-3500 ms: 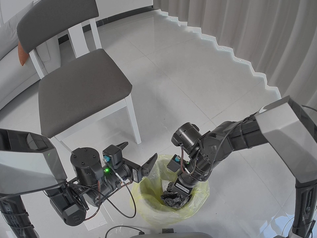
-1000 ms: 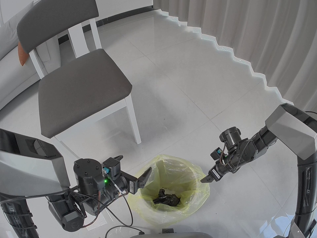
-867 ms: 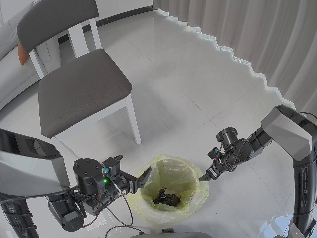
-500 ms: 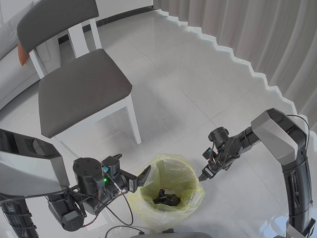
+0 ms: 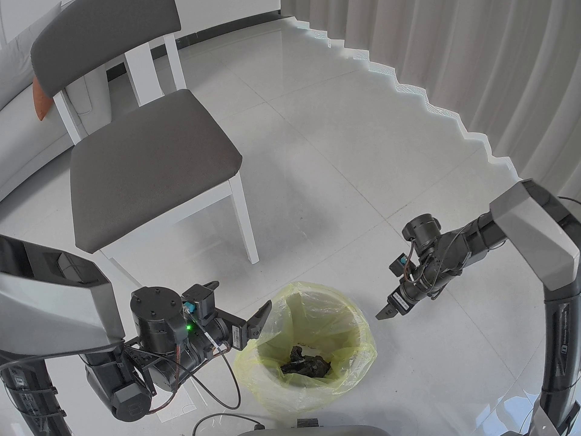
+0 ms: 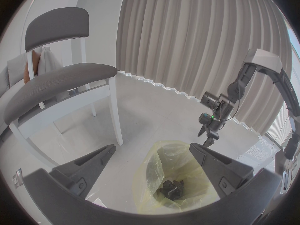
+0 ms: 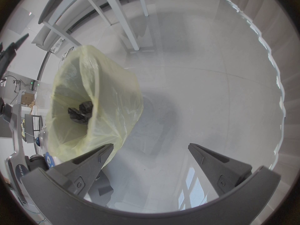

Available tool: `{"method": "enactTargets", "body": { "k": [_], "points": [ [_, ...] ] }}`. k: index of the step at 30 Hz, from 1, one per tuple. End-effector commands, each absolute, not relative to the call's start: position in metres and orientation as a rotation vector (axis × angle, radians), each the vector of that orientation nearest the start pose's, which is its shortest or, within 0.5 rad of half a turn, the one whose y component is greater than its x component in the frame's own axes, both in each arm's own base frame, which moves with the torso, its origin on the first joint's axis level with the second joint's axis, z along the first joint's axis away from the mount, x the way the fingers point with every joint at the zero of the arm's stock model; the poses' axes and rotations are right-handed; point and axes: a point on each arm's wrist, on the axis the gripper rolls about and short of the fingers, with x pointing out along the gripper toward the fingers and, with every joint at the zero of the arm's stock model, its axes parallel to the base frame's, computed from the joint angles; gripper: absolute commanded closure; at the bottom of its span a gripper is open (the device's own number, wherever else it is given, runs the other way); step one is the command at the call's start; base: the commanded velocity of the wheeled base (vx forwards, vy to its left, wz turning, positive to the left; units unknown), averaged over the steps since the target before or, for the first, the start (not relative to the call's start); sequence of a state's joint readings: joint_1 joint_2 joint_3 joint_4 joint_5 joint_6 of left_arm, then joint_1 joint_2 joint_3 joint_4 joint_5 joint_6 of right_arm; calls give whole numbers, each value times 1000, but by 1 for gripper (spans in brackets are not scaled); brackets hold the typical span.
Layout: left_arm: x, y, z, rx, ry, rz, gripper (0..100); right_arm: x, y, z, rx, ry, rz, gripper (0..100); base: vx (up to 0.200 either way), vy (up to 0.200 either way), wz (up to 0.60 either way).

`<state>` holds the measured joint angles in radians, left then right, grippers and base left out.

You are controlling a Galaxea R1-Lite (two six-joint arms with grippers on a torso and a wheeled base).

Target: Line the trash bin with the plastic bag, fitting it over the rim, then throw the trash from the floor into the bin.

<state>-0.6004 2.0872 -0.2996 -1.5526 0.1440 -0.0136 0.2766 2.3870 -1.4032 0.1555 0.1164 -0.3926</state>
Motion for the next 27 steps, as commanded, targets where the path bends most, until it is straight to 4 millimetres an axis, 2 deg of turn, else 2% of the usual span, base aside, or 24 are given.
{"method": "enactTargets", "body": {
  "k": [1,5,6,7,12,15,16,20,21,22,24,26,27],
  "points": [
    [244,-147,57,51,186,-411,0,372,94,79,-404,955,525,0,0,0,0],
    [256,-125,80,17,101,-330,0,344,73,127,-385,863,478,0,0,0,0],
    [257,-123,82,14,94,-324,0,341,72,130,-385,855,476,0,0,0,0],
    [255,-112,93,5,63,-306,0,325,62,154,-373,795,446,0,0,0,0],
    [230,-84,123,-16,-24,-278,0,265,40,219,-266,606,369,0,0,0,0],
    [220,-68,137,-25,-71,-229,0,229,35,243,-163,490,329,0,0,0,0],
    [217,-65,139,-25,-76,-218,0,221,34,246,-147,466,323,0,0,0,0],
    [192,-47,141,-25,-65,-177,0,166,26,253,-77,309,289,0,0,0,0],
    [192,-47,141,-25,-65,-177,0,166,26,253,-77,309,289,0,0,0,0],
    [175,-43,137,-36,-46,-191,0,137,21,251,-49,242,273,0,0,0,0],
    [161,-40,138,-54,-52,-204,0,112,17,246,-24,194,247,0,0,0,0],
    [150,-37,147,-80,-97,-207,0,83,12,242,3,137,223,0,0,0,0],
    [149,-37,148,-83,-101,-209,0,78,11,241,6,127,223,0,0,0,0]
  ]
}}
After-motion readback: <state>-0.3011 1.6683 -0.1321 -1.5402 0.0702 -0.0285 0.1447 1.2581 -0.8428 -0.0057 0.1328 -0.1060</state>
